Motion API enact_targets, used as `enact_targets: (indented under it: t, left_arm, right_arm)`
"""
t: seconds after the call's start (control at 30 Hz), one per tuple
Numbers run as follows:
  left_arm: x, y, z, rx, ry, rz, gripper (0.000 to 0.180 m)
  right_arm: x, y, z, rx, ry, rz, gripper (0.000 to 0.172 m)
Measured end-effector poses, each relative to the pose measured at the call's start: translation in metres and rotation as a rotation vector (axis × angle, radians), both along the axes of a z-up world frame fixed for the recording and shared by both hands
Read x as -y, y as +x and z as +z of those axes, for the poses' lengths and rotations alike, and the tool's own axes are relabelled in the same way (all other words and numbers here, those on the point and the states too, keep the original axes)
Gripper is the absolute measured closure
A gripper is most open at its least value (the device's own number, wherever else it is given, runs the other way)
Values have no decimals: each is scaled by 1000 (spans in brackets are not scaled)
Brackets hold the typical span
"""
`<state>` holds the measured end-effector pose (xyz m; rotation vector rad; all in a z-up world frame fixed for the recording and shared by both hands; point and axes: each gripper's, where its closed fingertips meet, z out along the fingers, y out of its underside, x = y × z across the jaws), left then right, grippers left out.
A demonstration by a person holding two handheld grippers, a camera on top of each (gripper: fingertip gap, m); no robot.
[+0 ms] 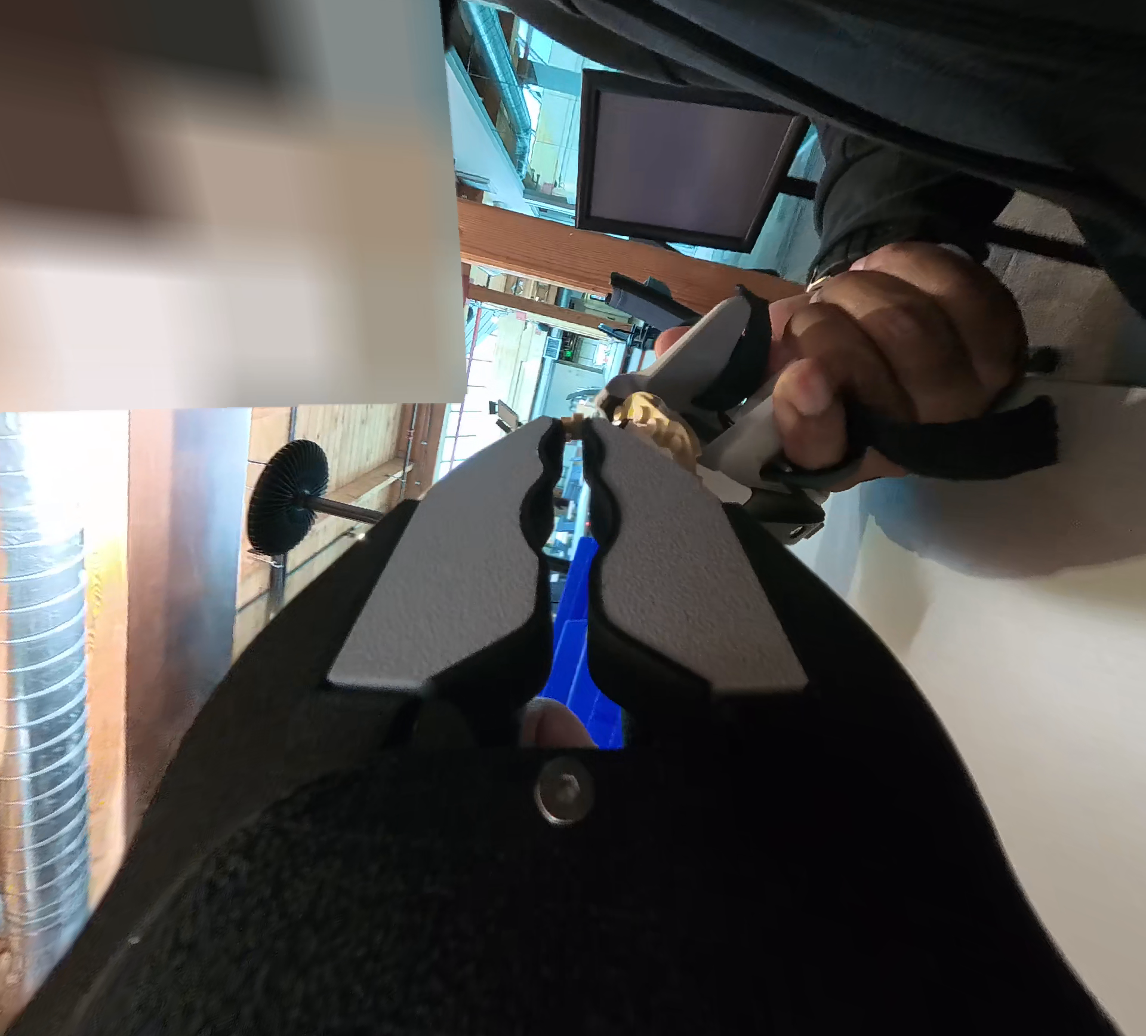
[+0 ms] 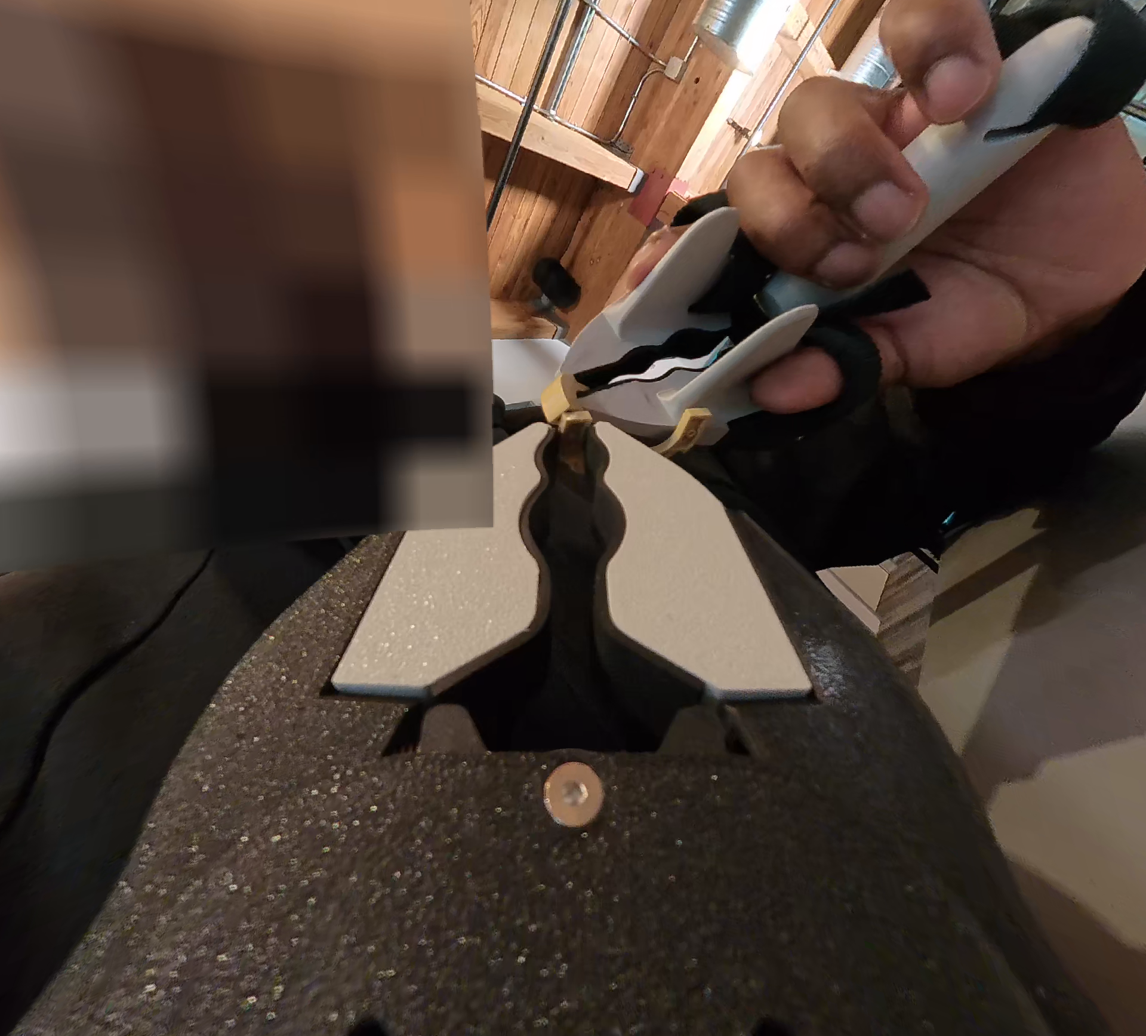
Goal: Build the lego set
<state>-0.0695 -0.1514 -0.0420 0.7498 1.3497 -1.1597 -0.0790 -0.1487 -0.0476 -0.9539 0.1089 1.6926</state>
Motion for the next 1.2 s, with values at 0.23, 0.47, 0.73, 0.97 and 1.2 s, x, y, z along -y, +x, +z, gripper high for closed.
enact_targets:
  t: [0.23,0.47,0.73,0.97,1.2]
  left_arm:
    - [-5,6,-1,-102,-16,-31,175]
    - [-17,23,-3,-360,-85,-127,175]
    - [-24,35,8,-432,-79,-176,174]
    - [-27,34,23,-394,1,-191,174]
    - [-28,28,39,-412,37,-252,174]
  right_arm:
    - [-5,7,0,-71,-4,-29,164]
    - [-15,19,2,-190,-35,-84,164]
    - [-20,32,16,-357,2,-94,164]
    - [-24,35,33,-484,74,-75,164]
    - [-24,28,52,-507,143,-22,164]
